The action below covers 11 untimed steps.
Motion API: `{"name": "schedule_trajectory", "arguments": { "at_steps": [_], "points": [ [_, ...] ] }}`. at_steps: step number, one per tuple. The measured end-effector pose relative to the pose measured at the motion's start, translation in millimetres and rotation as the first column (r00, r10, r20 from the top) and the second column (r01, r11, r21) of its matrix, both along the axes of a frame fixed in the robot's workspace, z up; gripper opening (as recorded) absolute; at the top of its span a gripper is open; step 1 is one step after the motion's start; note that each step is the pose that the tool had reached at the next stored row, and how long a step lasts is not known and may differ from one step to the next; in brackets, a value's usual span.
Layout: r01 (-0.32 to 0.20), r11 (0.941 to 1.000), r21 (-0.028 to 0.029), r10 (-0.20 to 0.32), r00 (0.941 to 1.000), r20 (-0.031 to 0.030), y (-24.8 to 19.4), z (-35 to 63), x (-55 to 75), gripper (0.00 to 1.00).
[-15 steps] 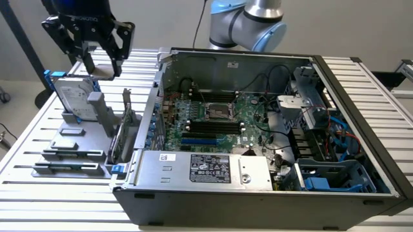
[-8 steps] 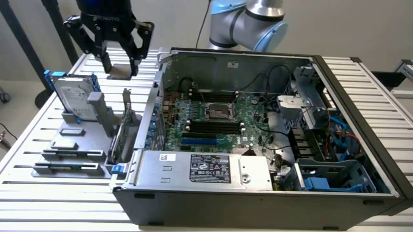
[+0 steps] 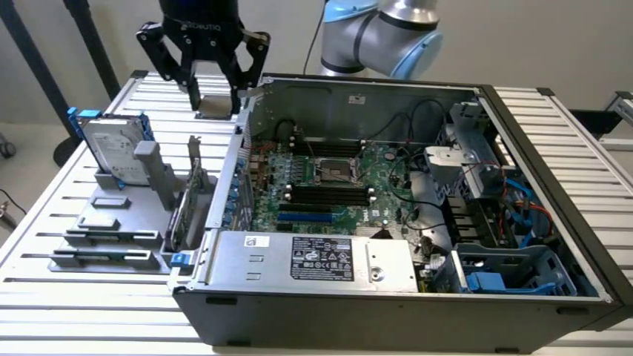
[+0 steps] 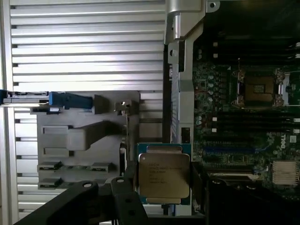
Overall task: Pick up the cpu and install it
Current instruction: 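Pick up the cpu and move it towards the insertion slot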
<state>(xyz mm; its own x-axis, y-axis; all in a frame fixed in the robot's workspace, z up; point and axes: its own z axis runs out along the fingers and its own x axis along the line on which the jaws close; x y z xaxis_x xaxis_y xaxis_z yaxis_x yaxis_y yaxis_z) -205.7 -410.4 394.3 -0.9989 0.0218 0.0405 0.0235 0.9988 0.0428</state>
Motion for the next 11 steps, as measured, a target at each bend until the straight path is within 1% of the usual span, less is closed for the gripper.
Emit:
{"name": "schedule_trajectory", "arguments": {
  "at_steps": [3,6,11],
  "points": [
    [0.000,1.0000,0.0000,0.000,1.0000,0.0000,4.2,-0.1,13.1,0.55],
    [0.000,1.0000,0.0000,0.000,1.0000,0.0000,9.4,-0.4,25.9,0.55],
    [0.000,1.0000,0.0000,0.000,1.0000,0.0000,20.1,-1.8,46.2,0.55]
  ]
}}
